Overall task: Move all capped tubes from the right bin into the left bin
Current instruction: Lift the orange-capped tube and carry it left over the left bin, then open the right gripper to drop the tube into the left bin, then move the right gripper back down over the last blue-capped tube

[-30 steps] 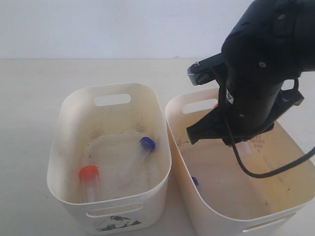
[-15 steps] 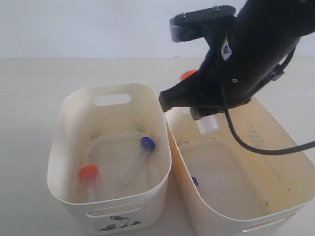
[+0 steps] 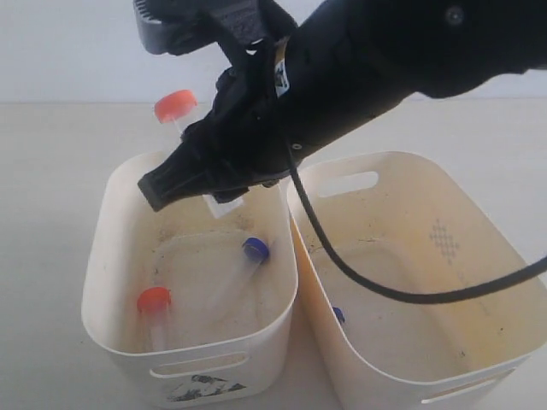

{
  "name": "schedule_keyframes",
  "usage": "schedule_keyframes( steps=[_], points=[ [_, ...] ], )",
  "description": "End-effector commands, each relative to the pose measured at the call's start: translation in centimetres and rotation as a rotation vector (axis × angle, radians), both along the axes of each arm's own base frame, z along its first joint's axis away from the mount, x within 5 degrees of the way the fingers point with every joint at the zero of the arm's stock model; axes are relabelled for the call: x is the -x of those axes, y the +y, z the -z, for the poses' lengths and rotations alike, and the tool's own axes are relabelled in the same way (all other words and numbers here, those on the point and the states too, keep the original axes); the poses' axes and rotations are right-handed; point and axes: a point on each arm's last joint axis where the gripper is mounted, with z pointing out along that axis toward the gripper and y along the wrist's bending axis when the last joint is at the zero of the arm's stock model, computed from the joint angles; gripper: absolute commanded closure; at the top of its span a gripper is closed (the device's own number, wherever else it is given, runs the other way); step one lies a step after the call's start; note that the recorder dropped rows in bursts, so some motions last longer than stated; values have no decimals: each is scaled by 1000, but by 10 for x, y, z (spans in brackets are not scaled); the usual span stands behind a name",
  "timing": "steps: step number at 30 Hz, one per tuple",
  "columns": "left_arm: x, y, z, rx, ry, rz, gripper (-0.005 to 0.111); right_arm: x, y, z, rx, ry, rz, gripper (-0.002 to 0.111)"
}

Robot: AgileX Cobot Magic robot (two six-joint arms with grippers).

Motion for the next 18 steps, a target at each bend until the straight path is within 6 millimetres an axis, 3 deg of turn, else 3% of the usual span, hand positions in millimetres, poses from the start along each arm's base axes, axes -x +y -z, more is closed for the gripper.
schedule_keyframes(
  steps=[1,3,4,5,10,18],
  points=[
    [0,0,-2,17,-12,1,102,-2,3,-2,-31,-10,14,52],
    [0,0,-2,17,-12,1,102,-1,2,-4,-51,-1,34,81],
    [0,0,-2,17,-12,1,102,-1,1,-6,-55,-4,34,101],
    [0,0,-2,17,-12,1,102,0,0,-9,-65,-6,39,107],
    [0,0,-2,17,-12,1,102,8,-14,-25,-14,-58,29,109],
    [0,0,-2,17,-12,1,102,16,-63,-41,176,-35,125,109]
  ],
)
